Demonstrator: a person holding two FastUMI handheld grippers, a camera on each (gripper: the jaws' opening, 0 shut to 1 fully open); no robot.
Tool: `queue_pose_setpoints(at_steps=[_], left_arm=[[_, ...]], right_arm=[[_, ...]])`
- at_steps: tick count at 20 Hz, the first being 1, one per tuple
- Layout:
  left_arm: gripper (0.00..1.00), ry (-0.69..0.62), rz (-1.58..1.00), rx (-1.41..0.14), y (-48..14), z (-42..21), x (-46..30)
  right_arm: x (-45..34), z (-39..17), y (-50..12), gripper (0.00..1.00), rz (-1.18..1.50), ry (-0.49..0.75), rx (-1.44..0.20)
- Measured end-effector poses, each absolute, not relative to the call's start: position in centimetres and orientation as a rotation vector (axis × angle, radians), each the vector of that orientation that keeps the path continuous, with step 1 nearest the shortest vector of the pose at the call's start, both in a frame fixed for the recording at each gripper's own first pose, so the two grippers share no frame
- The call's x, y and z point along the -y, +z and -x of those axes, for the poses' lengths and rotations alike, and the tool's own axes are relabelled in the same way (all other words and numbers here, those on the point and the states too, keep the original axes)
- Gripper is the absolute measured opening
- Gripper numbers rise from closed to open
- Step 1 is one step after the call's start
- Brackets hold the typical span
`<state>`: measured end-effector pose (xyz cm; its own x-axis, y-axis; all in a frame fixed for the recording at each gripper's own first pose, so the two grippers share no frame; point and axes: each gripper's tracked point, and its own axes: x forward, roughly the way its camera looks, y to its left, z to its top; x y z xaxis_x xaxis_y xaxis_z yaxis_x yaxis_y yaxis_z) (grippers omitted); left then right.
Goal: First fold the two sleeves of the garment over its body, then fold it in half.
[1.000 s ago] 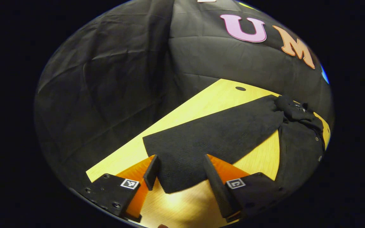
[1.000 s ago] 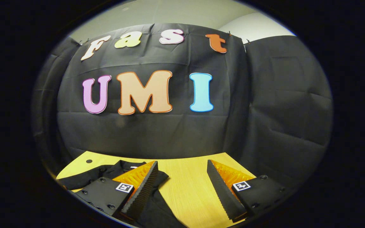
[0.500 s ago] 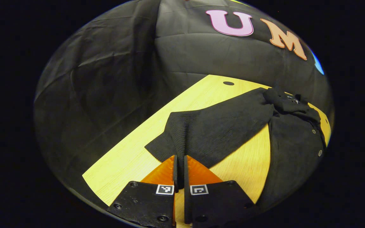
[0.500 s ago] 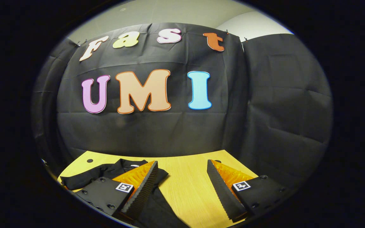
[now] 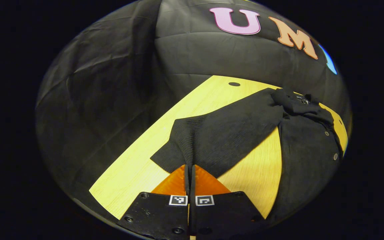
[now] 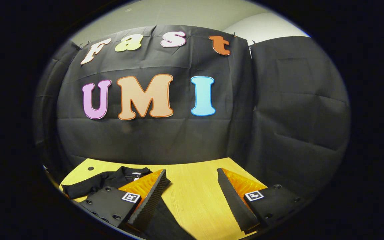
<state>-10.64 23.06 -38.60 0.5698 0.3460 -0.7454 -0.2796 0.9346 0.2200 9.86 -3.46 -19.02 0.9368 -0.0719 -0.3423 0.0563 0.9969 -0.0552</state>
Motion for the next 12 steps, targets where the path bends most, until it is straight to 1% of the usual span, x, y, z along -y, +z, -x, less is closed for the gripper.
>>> queue_pose_setpoints(at_steps=[3, 5, 9, 12], left_arm=[[0.0, 0.394, 0.005, -0.904, -38.1, 9.9, -23.4], [0.0, 0.404, 0.001, -0.866, -36.5, 8.5, -24.1], [0.0, 0.353, -0.084, -0.711, -31.0, 3.5, -24.3], [0.0, 0.301, -0.118, -0.661, -28.2, 0.8, -22.7]], right_arm=[[4.0, -9.1, -19.6, 0.98, 0.044, -0.073, -0.366], [4.5, -8.6, -20.0, 0.98, 0.038, -0.074, -0.373], [5.2, -8.0, -20.8, 0.98, -0.009, -0.082, -0.391], [6.3, -7.7, -21.4, 0.96, -0.035, -0.097, -0.399]])
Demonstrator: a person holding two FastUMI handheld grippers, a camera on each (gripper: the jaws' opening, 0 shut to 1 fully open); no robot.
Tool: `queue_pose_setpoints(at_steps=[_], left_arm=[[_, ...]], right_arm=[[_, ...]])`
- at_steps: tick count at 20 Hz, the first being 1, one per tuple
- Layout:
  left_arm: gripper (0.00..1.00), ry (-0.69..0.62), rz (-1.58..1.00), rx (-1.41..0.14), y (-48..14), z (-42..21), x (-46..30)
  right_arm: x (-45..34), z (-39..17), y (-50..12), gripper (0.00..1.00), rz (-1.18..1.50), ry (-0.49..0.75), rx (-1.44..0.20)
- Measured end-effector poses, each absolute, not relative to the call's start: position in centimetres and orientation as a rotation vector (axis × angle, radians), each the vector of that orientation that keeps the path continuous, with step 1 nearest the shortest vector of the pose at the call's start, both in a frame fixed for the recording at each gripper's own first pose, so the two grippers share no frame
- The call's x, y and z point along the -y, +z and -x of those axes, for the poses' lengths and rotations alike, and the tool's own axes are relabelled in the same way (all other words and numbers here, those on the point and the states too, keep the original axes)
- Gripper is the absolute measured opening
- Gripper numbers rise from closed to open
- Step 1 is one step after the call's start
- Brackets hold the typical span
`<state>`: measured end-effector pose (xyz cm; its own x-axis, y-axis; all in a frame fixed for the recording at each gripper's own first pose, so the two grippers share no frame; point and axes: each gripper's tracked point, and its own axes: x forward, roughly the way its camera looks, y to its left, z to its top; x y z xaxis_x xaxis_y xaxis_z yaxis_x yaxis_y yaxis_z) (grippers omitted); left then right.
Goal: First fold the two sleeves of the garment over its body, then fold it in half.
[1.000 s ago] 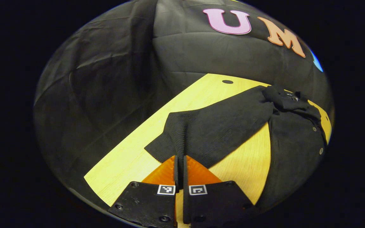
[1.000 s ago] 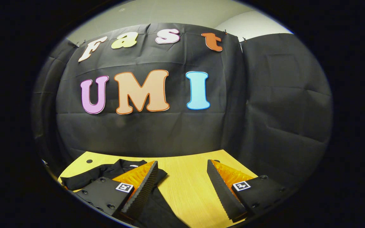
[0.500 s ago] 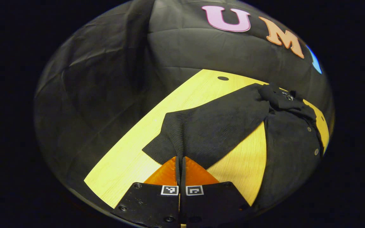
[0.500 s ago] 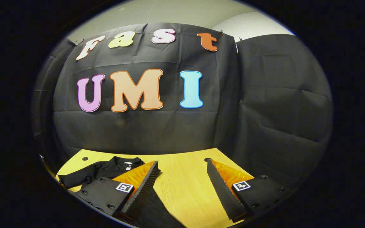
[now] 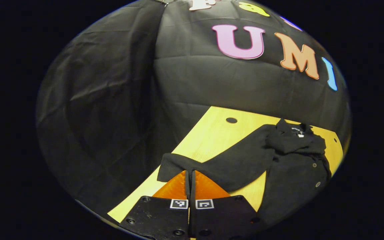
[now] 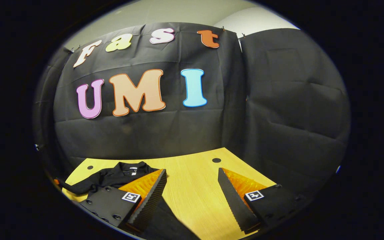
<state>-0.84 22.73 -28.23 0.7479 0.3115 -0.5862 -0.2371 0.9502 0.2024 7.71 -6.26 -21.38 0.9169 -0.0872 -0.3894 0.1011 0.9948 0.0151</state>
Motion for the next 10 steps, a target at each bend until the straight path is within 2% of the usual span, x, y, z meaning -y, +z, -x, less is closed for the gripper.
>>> queue_pose_setpoints(at_steps=[5, 6, 10], left_arm=[[0.0, 0.23, -0.059, -0.571, -24.6, -4.3, -18.0], [0.0, 0.211, -0.033, -0.551, -24.0, -5.5, -16.5], [0.0, 0.115, 0.032, -0.473, -21.7, -10.8, -9.5]], right_arm=[[8.3, -6.9, -21.6, 0.98, -0.073, -0.123, -0.411], [8.8, -6.7, -21.8, 0.96, -0.081, -0.128, -0.418], [10.6, -5.9, -22.6, 0.98, -0.117, -0.146, -0.446]])
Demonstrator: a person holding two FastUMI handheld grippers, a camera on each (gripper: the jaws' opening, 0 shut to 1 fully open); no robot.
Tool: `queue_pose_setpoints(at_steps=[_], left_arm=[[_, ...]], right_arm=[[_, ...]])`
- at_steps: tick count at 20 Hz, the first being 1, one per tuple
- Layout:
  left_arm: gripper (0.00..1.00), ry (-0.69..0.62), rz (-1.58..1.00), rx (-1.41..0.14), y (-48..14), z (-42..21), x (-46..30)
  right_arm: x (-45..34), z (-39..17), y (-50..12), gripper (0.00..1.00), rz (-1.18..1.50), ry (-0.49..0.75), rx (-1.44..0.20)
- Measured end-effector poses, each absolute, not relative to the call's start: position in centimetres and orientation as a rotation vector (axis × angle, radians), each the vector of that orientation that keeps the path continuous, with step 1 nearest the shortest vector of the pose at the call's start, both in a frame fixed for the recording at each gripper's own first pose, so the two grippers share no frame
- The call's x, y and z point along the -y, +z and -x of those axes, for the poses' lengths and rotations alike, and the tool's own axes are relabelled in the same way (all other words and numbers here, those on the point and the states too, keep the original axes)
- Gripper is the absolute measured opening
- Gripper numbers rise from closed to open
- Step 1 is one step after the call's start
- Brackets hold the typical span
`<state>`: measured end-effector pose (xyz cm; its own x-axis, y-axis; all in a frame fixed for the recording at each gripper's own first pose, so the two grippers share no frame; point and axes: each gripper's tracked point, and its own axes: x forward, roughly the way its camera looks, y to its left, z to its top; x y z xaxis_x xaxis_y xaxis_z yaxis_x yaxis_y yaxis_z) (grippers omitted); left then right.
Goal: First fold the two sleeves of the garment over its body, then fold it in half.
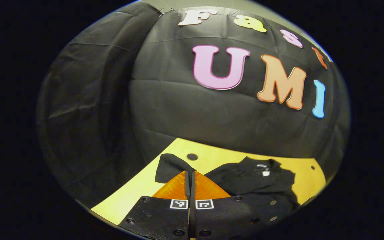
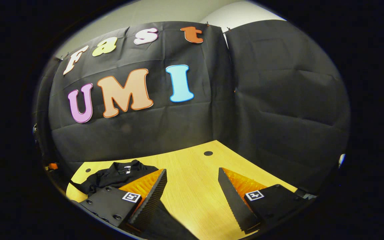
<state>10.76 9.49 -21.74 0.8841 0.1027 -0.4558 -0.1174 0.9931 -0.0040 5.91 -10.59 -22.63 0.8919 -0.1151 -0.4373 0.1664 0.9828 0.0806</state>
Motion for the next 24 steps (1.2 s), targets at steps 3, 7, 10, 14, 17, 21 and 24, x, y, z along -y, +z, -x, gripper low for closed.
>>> queue_pose_setpoints(at_steps=[3, 7, 10, 14, 17, 21, 24], left_arm=[[0.0, 0.01, 0.022, -0.437, -20.9, -14.0, -3.2], [0.0, -0.125, 0.007, -0.444, -22.5, -17.1, 6.2], [0.0, -0.218, -0.065, -0.461, -24.7, -18.3, 12.3], [0.0, -0.348, -0.111, -0.499, -28.0, -18.7, 20.1], [0.0, -0.4, -0.127, -0.569, -31.0, -17.6, 23.8], [0.0, -0.425, -0.144, -0.664, -34.4, -16.5, 25.2], [0.0, -0.4, -0.132, -0.696, -35.2, -16.2, 25.2]], right_arm=[[11.9, -5.6, -22.8, 0.98, -0.135, -0.155, -0.451], [13.8, -5.4, -22.9, 0.95, -0.166, -0.17, -0.46], [15.2, -5.0, -22.8, 0.98, -0.181, -0.197, -0.459], [16.5, -4.3, -23.1, 0.98, -0.18, -0.22, -0.448], [17.2, -3.9, -23.8, 0.98, -0.189, -0.238, -0.465], [17.3, -3.4, -24.7, 0.98, -0.208, -0.251, -0.481], [17.6, -2.9, -25.0, 0.98, -0.184, -0.255, -0.495]])
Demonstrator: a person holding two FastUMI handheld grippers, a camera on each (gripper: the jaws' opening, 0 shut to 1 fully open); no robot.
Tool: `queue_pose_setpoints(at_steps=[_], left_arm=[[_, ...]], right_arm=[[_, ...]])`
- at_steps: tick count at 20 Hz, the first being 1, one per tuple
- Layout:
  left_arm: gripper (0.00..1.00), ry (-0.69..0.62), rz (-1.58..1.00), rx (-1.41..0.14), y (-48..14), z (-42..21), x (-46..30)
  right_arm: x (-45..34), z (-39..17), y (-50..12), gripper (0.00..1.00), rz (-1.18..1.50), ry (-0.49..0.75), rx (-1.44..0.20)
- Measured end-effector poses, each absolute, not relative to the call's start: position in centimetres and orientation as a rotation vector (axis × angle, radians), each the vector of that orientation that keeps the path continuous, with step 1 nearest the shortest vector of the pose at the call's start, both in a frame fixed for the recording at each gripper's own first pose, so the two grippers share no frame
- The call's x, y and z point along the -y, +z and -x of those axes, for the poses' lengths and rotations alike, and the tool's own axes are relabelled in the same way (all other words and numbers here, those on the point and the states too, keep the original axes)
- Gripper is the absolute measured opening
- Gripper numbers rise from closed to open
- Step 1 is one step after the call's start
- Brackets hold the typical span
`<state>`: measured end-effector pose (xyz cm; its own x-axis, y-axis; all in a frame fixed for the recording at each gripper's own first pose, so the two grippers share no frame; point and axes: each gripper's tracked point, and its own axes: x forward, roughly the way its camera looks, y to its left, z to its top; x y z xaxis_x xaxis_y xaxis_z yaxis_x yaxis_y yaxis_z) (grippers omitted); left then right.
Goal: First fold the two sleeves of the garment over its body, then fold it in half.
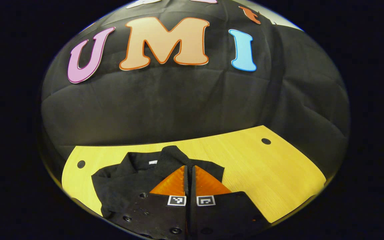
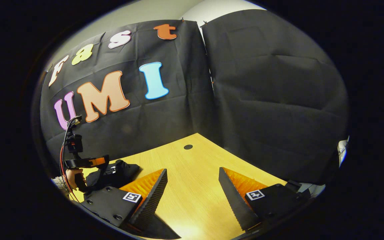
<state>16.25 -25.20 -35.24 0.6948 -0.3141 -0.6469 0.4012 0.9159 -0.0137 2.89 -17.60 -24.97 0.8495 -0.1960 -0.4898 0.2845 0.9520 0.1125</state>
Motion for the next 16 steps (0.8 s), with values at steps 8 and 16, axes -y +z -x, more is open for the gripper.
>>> queue_pose_setpoints(at_steps=[8, 16], left_arm=[[0.65, -0.457, -0.026, -0.656, -33.4, -14.9, 26.3], [0.95, -0.4, 0.039, -0.451, -24.9, -13.8, 20.0]], right_arm=[[16.4, -3.6, -25.7, 0.98, -0.184, -0.214, -0.5], [10.5, -4.7, -26.6, 0.94, -0.126, -0.054, -0.524]])
